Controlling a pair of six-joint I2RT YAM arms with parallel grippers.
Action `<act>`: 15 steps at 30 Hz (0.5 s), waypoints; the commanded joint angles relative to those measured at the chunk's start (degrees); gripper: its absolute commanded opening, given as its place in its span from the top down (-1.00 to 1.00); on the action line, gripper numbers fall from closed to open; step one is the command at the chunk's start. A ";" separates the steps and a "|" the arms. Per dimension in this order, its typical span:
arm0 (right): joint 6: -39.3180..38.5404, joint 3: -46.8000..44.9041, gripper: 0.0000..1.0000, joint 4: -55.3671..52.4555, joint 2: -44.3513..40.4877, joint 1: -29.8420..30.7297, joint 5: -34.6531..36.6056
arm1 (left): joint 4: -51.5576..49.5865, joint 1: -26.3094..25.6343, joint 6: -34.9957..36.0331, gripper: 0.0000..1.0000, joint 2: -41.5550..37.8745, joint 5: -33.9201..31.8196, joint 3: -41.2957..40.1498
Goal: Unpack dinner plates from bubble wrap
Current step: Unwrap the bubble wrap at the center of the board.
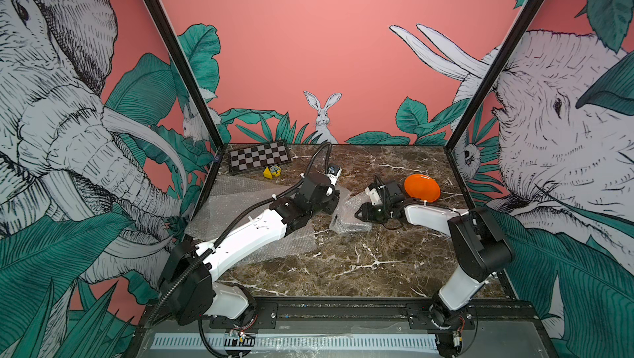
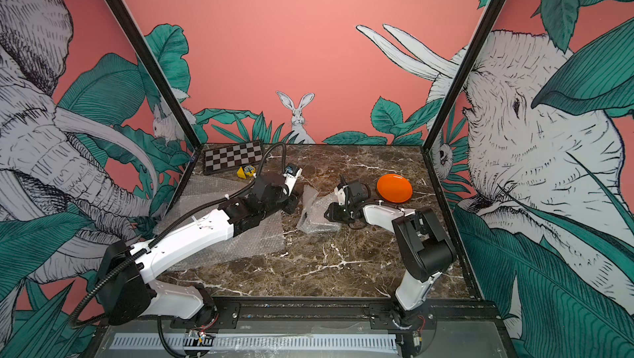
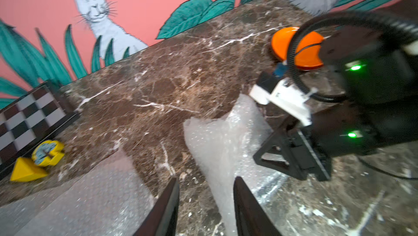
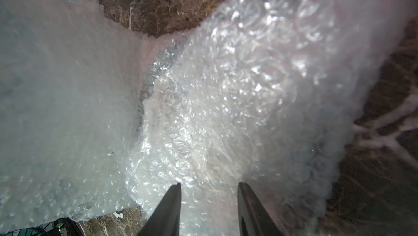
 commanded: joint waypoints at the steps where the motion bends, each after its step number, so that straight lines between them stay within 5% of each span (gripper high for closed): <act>1: -0.71 0.61 0.14 -0.50 0.92 0.50 0.36 | 0.83 0.13 1.32 0.19 2.41 13.64 3.28; 5: -0.63 0.56 0.14 -0.51 1.01 0.46 0.38 | 3.14 0.10 0.74 0.21 5.63 22.38 4.70; 10: -0.60 0.57 0.14 -0.50 0.84 0.52 0.20 | 1.61 0.13 -0.39 0.20 9.45 20.49 6.81; 15: -0.63 0.44 0.14 -0.55 0.92 0.52 0.44 | 1.87 0.13 -0.53 0.22 12.23 25.77 8.63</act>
